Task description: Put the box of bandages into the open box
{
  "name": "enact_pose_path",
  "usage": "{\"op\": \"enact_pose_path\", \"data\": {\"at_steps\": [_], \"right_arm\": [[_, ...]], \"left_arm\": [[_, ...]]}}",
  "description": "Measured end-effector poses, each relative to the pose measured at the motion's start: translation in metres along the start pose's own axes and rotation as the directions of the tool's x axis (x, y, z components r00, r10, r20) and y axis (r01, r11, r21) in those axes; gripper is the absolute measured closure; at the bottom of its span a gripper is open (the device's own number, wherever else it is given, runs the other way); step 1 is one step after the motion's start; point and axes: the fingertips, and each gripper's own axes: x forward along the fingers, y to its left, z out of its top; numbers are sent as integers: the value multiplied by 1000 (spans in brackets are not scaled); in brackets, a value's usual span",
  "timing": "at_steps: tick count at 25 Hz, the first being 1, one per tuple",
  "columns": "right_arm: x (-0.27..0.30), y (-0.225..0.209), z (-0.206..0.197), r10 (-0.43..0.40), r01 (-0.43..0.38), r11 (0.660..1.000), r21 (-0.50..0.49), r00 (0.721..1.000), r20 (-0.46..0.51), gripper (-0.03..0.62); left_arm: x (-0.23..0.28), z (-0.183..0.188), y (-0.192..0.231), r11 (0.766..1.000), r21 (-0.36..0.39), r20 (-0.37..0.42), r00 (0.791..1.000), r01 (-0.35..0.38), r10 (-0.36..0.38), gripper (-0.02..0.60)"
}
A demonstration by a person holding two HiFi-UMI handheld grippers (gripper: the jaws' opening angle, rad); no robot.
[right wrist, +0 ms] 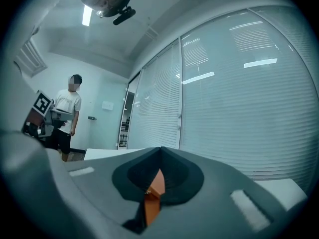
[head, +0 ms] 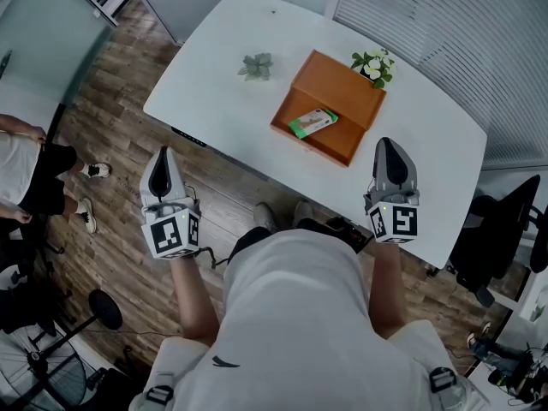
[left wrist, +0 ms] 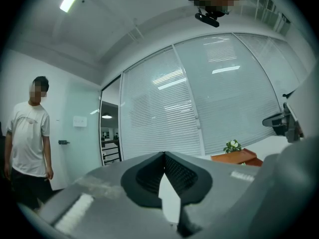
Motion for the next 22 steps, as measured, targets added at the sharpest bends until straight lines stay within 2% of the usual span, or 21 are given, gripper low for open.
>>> {"op": "enact_pose_path", "data": {"at_steps": [22], "right_arm": [[5, 7, 2, 55, -55, 998, 5, 998, -5, 595]], "left_arm": [[1, -2, -4, 1000, 7, -11, 1000, -9, 9, 575]]}}
